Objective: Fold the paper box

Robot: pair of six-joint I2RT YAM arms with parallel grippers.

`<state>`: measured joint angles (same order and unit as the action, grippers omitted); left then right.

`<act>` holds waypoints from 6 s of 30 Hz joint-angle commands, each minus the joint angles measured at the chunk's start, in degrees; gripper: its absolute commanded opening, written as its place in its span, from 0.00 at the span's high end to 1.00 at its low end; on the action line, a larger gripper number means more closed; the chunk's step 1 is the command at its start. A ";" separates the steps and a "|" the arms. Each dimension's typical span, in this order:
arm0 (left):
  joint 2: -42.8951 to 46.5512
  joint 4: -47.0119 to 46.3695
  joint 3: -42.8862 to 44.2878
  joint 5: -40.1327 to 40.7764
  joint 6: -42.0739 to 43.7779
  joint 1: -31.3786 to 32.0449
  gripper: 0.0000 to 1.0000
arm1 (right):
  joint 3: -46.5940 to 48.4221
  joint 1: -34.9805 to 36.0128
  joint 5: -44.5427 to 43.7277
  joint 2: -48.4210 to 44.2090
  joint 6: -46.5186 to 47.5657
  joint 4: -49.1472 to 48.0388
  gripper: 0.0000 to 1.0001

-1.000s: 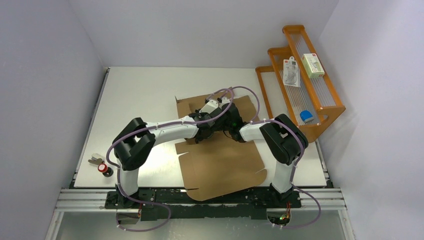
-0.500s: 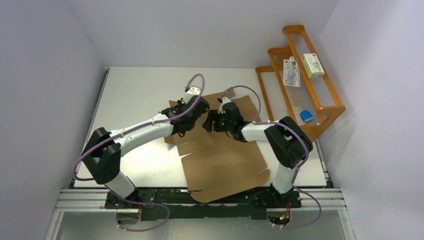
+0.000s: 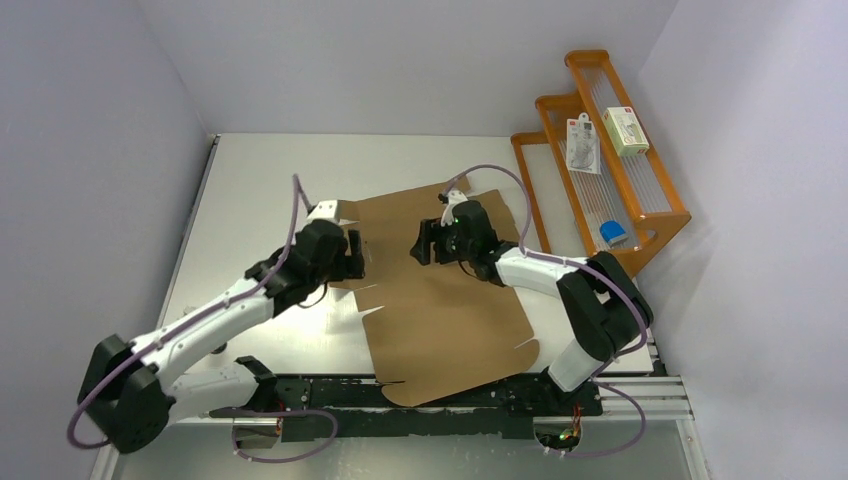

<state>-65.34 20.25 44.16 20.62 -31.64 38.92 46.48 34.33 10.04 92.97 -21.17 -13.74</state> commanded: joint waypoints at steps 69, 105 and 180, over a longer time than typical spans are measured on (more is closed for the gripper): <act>-40.19 -17.57 18.89 -29.59 10.57 -10.44 0.12 | 19.54 -26.37 4.50 21.76 6.43 4.01 0.27; -40.34 -15.16 13.83 -27.62 12.99 -10.62 0.13 | 13.51 -28.06 9.44 12.42 8.76 5.84 1.00; -41.32 -25.18 8.43 -31.74 5.78 -10.53 0.15 | 20.69 11.48 -44.37 -2.76 26.48 26.02 0.38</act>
<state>-105.67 -12.27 54.30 -12.08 -25.71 27.97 70.00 46.83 -40.80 97.80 9.93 9.93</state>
